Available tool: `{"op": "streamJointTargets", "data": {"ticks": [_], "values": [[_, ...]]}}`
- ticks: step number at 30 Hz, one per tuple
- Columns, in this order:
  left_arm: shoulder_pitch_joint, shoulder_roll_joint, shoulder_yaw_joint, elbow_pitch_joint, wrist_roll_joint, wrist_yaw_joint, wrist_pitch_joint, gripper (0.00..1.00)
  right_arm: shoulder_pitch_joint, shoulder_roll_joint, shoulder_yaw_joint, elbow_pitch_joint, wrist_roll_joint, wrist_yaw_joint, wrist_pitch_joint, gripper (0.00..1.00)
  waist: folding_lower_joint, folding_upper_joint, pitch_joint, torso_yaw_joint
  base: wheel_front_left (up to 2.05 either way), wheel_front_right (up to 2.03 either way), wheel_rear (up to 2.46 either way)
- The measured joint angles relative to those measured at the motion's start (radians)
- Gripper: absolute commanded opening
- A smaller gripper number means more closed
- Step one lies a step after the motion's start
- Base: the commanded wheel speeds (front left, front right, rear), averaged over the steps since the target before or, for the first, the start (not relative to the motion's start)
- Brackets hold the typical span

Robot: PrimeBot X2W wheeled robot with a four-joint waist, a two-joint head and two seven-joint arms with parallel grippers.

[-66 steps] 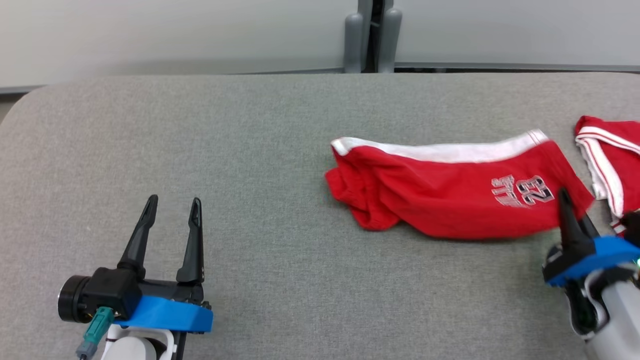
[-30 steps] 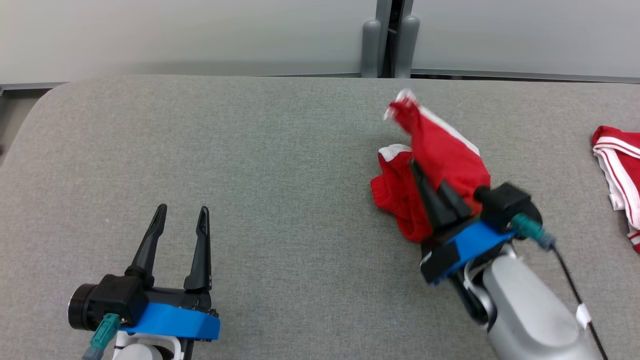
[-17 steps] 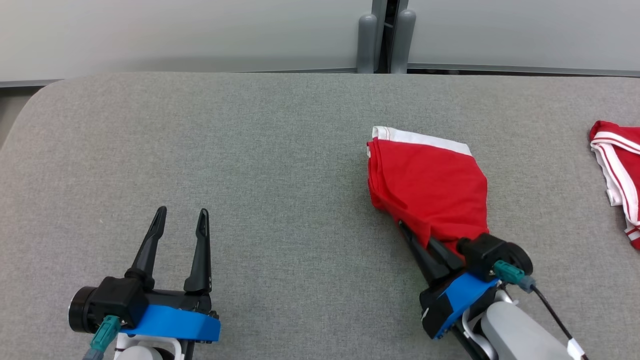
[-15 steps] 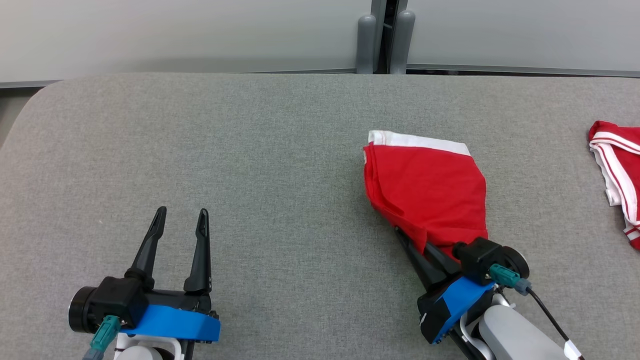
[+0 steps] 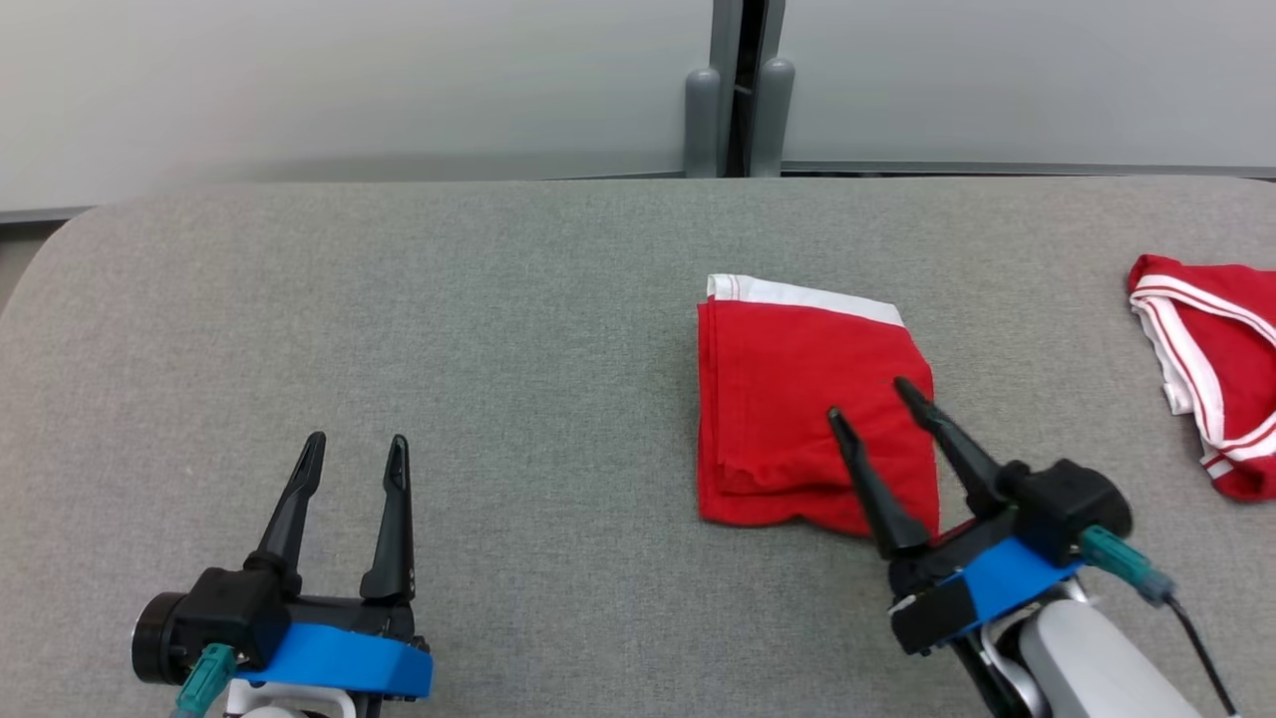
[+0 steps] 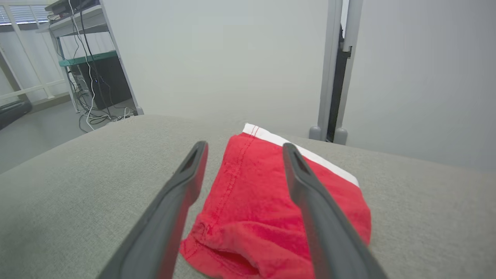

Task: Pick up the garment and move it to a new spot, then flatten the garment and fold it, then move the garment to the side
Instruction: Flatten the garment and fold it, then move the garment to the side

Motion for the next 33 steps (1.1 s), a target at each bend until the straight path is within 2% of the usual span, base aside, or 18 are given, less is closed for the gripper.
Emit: {"op": "streamJointTargets", "data": {"ticks": [6,7,12,15,21,33], "values": [[0.017,0.000,0.021,0.003,0.018,-0.002,0.000,1.00,0.083,0.040,-0.177,-0.085,-0.089,0.000,-0.002,1.00,0.0000,0.0000,-0.026,-0.033,0.00,0.00,0.00],[0.017,0.000,0.021,0.003,0.018,-0.002,0.000,1.00,0.083,0.040,-0.177,-0.085,-0.089,0.000,-0.002,1.00,0.0000,0.0000,-0.026,-0.033,0.00,0.00,0.00],[0.035,0.000,0.051,0.003,0.030,-0.004,0.000,1.00,0.181,0.101,-0.330,-0.118,-0.142,0.000,-0.002,1.00,0.0000,0.0000,-0.061,-0.071,0.00,0.00,0.00],[0.043,0.000,0.065,-0.002,0.034,-0.006,0.000,1.00,0.226,0.124,-0.378,-0.126,-0.166,0.000,-0.002,1.00,0.0000,0.0000,-0.076,-0.087,0.00,0.00,0.00],[0.068,0.000,0.093,-0.004,0.046,-0.010,0.000,1.00,0.276,0.162,-0.432,-0.133,-0.192,0.000,-0.002,1.00,-0.0001,0.0000,-0.092,-0.108,0.00,0.00,0.00],[0.088,0.000,0.112,0.027,0.053,-0.012,0.000,1.00,0.304,0.194,-0.440,-0.102,-0.226,0.000,-0.002,1.00,-0.0001,0.0000,-0.103,-0.103,0.00,0.00,0.00]]}}
